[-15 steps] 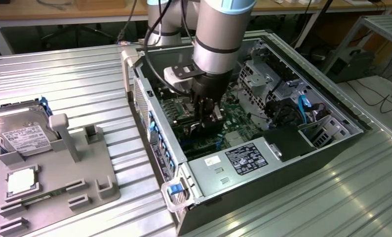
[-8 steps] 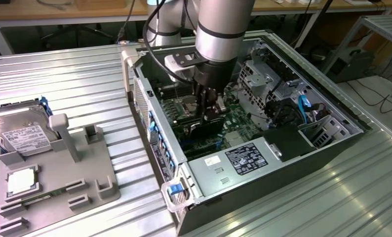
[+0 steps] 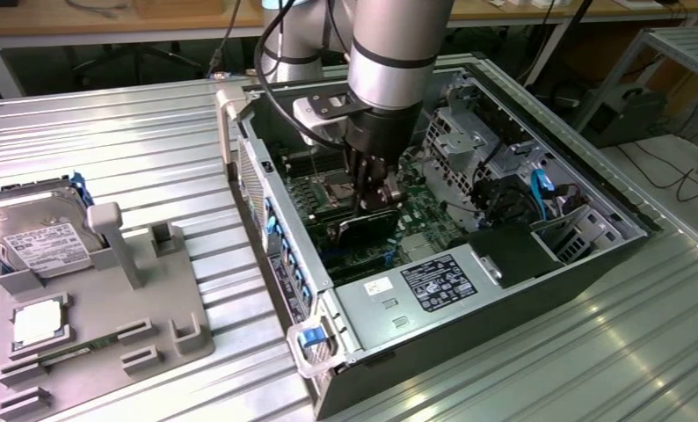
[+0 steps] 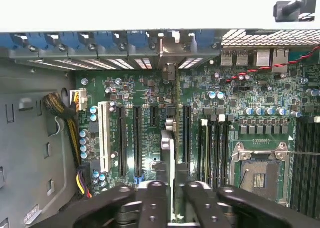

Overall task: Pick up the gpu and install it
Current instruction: 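Insert the gpu into the slot, then press down on the gpu until it lock into place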

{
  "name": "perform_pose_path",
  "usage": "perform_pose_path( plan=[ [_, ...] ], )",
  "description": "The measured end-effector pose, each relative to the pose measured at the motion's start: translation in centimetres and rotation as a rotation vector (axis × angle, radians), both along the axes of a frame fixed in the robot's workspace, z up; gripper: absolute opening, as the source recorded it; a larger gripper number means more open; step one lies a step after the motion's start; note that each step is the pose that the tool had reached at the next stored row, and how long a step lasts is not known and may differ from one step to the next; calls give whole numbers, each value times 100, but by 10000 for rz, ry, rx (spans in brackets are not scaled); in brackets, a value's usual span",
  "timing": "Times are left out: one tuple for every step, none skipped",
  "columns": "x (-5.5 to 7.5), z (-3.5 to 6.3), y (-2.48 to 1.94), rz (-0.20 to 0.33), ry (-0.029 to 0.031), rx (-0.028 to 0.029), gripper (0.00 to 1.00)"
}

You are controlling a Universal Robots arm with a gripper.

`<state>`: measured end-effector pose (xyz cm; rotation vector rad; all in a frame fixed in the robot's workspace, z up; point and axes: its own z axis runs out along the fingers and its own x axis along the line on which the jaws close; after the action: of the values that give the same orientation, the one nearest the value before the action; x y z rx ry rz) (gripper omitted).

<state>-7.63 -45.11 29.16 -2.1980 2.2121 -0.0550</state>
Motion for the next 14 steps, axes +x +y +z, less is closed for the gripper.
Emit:
perform_pose_path(
  plan=[
    [0, 0, 0, 0, 0, 0, 11],
    [0, 0, 0, 1, 0, -1, 11],
    [0, 0, 0, 0, 0, -1, 11],
    [0, 0, 0, 0, 0, -1, 11],
    [0, 0, 0, 0, 0, -1, 11],
    [0, 0, 0, 0, 0, -1, 11],
    [0, 0, 0, 0, 0, -1, 11],
    [0, 0, 0, 1, 0, 0, 11],
    [0, 0, 0, 0, 0, -1, 11],
    [0, 0, 0, 0, 0, -1, 11],
    [0, 0, 0, 1, 0, 0, 11],
    [0, 0, 0, 0, 1, 0, 11],
    [0, 0, 0, 0, 0, -1, 11],
    [0, 0, 0, 0, 0, -1, 11]
  ],
)
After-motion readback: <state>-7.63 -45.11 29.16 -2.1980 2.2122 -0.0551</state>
